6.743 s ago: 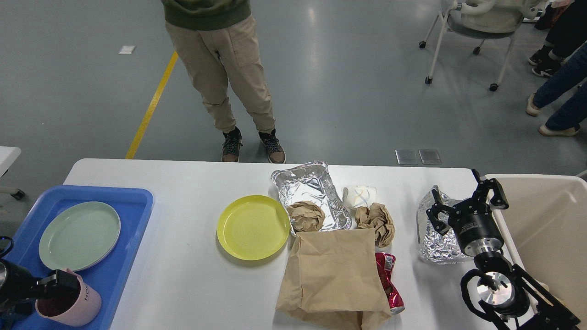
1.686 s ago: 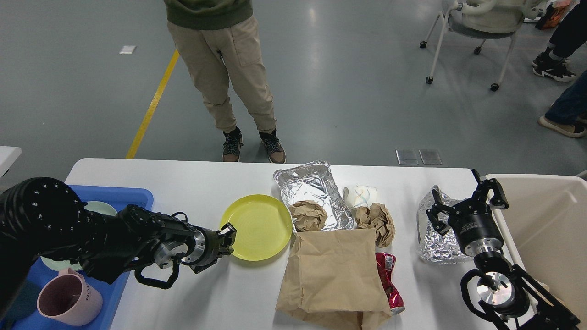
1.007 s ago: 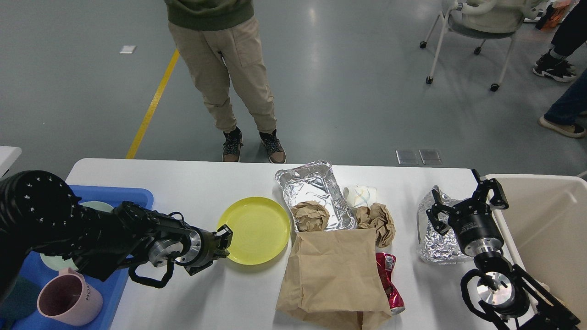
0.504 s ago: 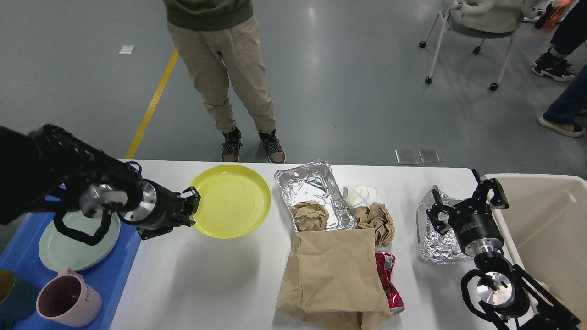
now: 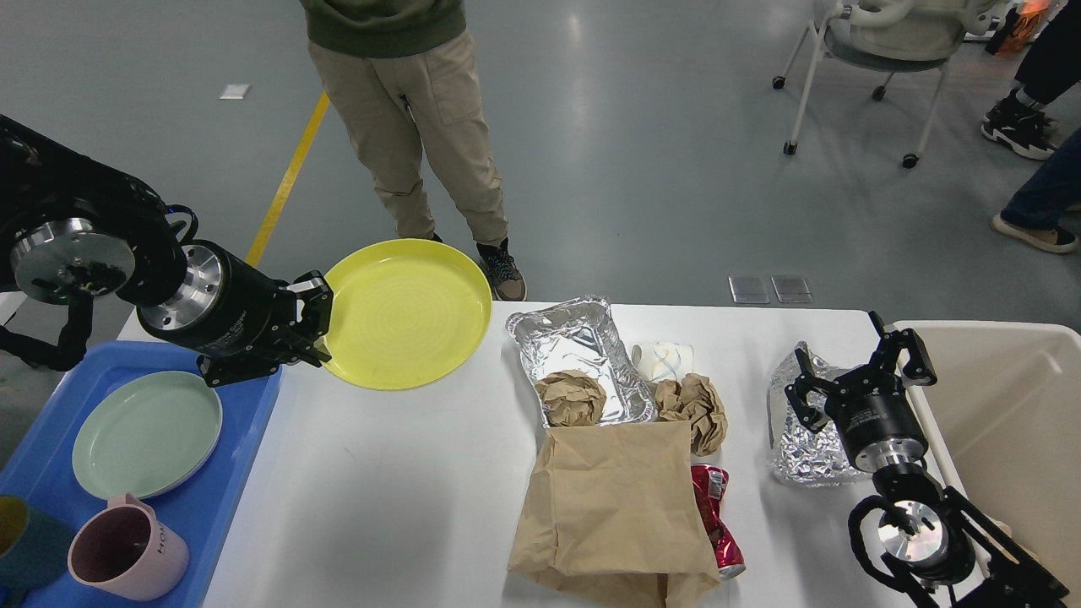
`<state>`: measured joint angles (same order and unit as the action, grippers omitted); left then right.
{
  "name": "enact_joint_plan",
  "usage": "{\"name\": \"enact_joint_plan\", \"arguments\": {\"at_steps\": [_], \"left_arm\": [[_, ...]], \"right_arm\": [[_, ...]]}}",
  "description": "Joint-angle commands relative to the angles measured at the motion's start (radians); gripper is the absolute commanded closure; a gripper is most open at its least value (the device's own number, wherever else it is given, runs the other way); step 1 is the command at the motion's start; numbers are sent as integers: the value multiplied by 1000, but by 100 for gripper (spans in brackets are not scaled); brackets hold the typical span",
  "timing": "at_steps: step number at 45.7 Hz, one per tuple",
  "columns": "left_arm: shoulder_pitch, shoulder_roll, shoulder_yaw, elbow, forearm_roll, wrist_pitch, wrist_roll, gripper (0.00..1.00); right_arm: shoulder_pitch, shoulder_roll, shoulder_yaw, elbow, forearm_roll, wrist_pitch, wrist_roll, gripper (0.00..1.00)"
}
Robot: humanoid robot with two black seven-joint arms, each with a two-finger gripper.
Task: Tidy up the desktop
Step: 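Lift the yellow plate and carry it over the blue tray, then lower the yellow plate onto the green plate and release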
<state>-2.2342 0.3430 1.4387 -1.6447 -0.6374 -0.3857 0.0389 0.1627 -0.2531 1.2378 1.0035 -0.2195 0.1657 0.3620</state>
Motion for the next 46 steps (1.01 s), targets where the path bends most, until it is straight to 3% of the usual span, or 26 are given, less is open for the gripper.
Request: {"name": "enact_joint_plan", "arguments": {"at_steps": [1,9,19,25,37,46], "left_arm": [[37,54,25,60,4,-35,7,100],[143,145,86,238,24,-137,10,100],[353,301,97,468,68,-174,10,100],[528,405,63,684,102,-228,12,100],[905,462,-165,999,119,-265,15,100],[1119,449,-392,1122,199,-251,19,100]], "right_arm": [[0,0,-1,0,0,0,0,0],[0,0,-1,0,0,0,0,0],[0,0,0,0,0,0,0,0],[0,0,-1,0,0,0,0,0],[0,0,-1,0,0,0,0,0],[0,0,0,0,0,0,0,0]]}}
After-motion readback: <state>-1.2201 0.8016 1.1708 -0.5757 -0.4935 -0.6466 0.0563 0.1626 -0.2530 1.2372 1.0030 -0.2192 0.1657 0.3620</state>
